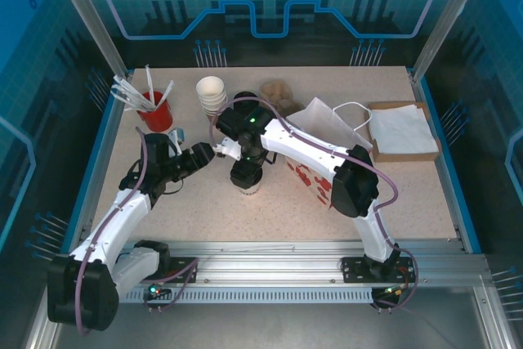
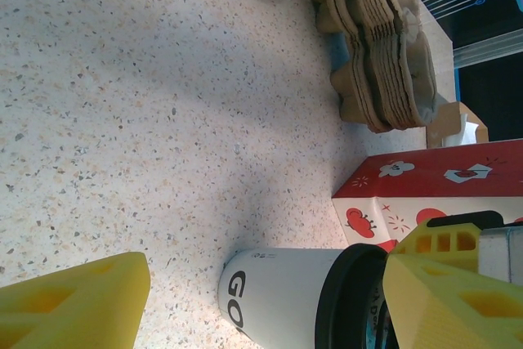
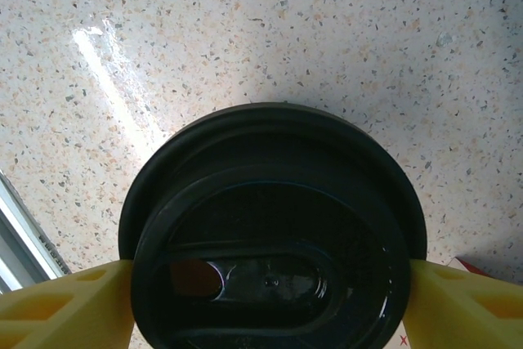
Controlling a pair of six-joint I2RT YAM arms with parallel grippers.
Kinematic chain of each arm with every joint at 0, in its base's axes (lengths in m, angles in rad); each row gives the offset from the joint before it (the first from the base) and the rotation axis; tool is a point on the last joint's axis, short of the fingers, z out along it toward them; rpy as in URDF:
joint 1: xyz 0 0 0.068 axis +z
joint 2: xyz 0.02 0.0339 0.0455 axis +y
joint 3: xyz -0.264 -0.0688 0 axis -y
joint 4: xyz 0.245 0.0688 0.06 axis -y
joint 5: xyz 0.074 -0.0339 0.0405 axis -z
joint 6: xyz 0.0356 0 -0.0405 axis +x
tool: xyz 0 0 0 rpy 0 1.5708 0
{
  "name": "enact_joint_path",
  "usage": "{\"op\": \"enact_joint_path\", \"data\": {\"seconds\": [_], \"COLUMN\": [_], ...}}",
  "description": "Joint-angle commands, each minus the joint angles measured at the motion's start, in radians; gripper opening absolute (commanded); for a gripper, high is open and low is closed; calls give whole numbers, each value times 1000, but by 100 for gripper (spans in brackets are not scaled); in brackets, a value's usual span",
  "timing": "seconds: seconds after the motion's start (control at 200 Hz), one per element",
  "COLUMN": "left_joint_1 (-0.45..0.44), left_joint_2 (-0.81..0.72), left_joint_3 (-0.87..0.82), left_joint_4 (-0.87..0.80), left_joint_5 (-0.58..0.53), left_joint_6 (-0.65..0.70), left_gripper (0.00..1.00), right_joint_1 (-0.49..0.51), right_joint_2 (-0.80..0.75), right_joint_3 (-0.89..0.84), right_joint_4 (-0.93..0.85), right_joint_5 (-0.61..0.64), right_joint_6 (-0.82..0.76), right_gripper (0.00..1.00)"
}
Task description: Pack the takeout coffee
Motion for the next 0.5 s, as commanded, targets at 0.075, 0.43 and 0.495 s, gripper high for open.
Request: {"op": "enact_joint_path", "data": {"seconds": [0.075, 0.43, 0.495], "left_joint_1": [7, 7, 7], "left_joint_2": [-10, -5, -6], "left_joint_3": [-11, -12, -12], "left_joint_4": [11, 13, 13], "left_joint_5": [28, 35, 37], "left_joint_6": [-2, 1, 1], "left_gripper": [77, 77, 77], "right_joint_1": [-8, -9, -8], "right_joint_2": [19, 19, 20], "right_joint_3": [31, 42, 41], "right_joint_4": [-36, -39, -39], "right_joint_5": [5, 13, 13], "right_joint_6": [-10, -9, -8], "right_gripper": [80, 76, 76]}}
